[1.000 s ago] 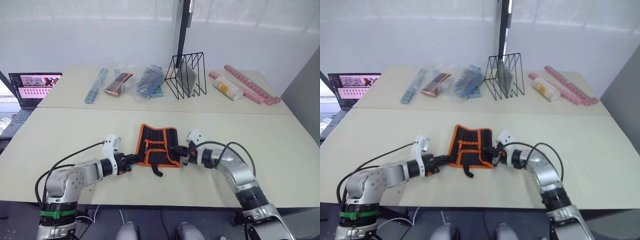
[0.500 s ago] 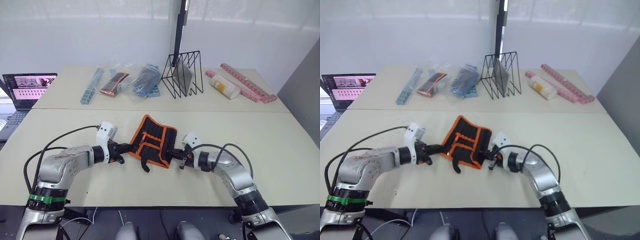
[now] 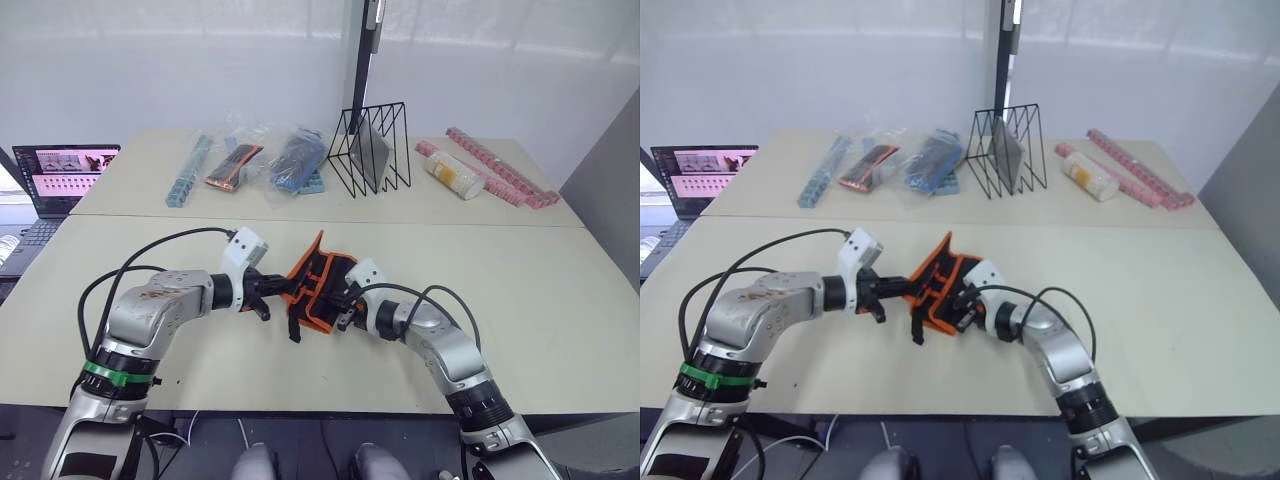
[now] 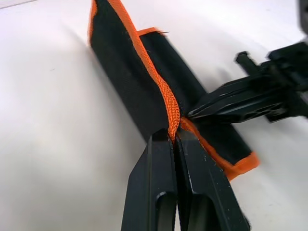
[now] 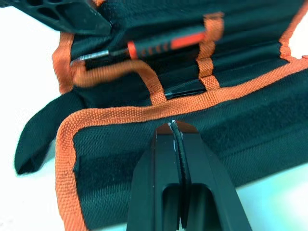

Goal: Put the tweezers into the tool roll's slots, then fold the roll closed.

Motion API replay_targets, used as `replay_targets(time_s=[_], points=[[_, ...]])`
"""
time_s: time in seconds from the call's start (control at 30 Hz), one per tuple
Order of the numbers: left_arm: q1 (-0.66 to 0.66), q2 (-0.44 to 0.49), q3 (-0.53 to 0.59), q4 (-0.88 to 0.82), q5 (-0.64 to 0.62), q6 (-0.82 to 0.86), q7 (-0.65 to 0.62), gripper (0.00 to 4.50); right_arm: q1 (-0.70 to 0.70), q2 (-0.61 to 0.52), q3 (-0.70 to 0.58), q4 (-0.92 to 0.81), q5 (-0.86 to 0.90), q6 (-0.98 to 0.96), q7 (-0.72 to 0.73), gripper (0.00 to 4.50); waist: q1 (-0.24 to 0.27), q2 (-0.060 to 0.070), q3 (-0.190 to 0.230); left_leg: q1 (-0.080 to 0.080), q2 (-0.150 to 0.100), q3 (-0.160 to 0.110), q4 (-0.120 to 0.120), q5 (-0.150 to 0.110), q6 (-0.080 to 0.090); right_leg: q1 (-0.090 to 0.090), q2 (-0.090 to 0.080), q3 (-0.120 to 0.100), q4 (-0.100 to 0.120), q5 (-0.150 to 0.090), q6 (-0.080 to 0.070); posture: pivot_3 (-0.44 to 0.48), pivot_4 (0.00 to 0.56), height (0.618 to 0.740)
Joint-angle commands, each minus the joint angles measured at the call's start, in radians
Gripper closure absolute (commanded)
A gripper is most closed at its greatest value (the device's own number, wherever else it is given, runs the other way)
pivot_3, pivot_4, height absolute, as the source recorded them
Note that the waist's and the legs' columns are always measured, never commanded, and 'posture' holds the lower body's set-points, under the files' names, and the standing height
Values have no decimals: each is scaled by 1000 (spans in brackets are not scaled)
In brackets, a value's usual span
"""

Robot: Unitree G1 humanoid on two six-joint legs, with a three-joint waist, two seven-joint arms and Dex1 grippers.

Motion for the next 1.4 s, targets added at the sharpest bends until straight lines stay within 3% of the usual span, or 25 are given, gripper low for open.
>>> replay_targets(time_s=[0.03,0.33,0.57,1.07,1.23,1.4], points=[[-8,-18,-53,-50,-2,8,-23,4468,13,-5,14,46,-25,15,-16,4500,0,0,0,0,0,0,0,0,0,0,0,0,0,0,0,0,150,687],[14,-139,-93,-11,12,14,38,4468,11,1,-27,49,0,23,-27,4500,3,0,0,0,0,-1,1,0,0,1,0,0,0,0,0,0,150,687],[48,-141,-112,-2,39,5,46,4468,20,6,-109,-4,84,63,-19,4500,4,0,0,0,-1,-1,1,0,0,2,0,0,0,0,0,0,150,687],[9,-188,-121,82,98,-28,58,4468,12,-97,-274,-158,287,108,68,4500,12,0,1,-3,-3,-4,1,0,0,1,-1,0,-2,0,0,0,150,687],[3,-180,-165,105,143,-32,50,4468,-29,-77,-201,-184,263,85,68,4500,11,1,1,-4,-4,-6,1,0,0,1,0,0,-2,0,0,0,150,687],[-1,-171,-217,110,178,-36,30,4468,-112,-44,-109,-60,138,36,0,4500,12,1,1,-4,-5,-8,1,1,0,1,0,0,-2,0,0,0,150,687]])
